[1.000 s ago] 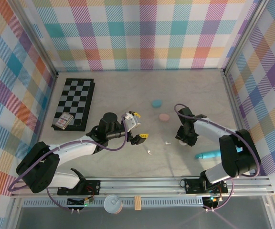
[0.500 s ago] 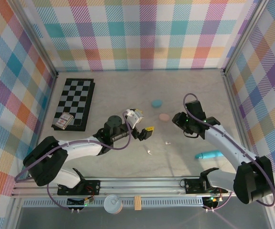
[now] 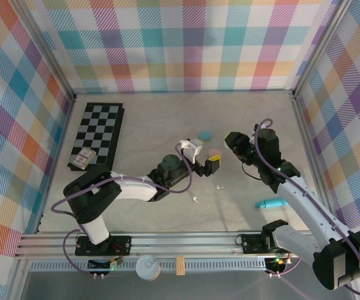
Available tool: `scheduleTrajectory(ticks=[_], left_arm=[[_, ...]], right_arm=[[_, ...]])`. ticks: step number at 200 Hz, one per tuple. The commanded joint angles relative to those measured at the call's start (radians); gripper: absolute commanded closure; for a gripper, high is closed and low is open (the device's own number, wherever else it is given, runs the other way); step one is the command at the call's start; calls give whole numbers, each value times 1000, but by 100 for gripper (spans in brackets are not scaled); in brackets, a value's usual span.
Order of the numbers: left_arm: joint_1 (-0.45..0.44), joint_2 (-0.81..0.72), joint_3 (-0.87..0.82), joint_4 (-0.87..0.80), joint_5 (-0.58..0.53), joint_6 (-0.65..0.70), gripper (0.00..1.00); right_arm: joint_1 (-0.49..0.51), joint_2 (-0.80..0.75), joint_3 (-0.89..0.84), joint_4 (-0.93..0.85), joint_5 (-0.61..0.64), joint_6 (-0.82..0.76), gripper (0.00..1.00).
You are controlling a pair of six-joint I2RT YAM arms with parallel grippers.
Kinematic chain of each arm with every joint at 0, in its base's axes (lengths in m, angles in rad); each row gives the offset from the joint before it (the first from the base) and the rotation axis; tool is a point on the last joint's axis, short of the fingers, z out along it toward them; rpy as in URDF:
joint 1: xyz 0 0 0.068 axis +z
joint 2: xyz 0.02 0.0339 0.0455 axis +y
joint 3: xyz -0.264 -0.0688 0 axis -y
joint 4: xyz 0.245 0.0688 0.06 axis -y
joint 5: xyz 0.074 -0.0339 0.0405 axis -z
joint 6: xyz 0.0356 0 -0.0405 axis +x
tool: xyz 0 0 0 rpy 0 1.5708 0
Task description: Insert wireless bluetooth earbuds into charging case
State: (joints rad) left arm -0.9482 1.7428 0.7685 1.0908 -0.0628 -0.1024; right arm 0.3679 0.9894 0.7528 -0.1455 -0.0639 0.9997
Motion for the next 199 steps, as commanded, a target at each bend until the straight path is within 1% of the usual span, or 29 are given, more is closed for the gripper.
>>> scheduleTrajectory(ticks=[1,10,28,34,67,128,146,199], left_arm=[[-16,43,60,106,-10,-63,11],[-18,60,75,117,-4,-74,17],[-21,89,104,137,12,-93,21],[-21,97,112,142,13,-98,25],[-20,135,141,170,17,-114,37],[-19,174,169,219,50,-150,53],[-20,179,170,228,56,-153,60],[-18,187,177,237,75,-155,70]], right_arm=[[6,-11,-23,62,-30,53,65],[7,-16,-29,74,-34,58,65],[8,-17,-31,80,-43,67,65],[8,-17,-30,80,-47,68,65],[7,-11,-30,101,-72,80,65],[9,0,-27,113,-90,80,65],[9,2,-26,112,-90,80,65],[9,9,-28,120,-112,72,65]])
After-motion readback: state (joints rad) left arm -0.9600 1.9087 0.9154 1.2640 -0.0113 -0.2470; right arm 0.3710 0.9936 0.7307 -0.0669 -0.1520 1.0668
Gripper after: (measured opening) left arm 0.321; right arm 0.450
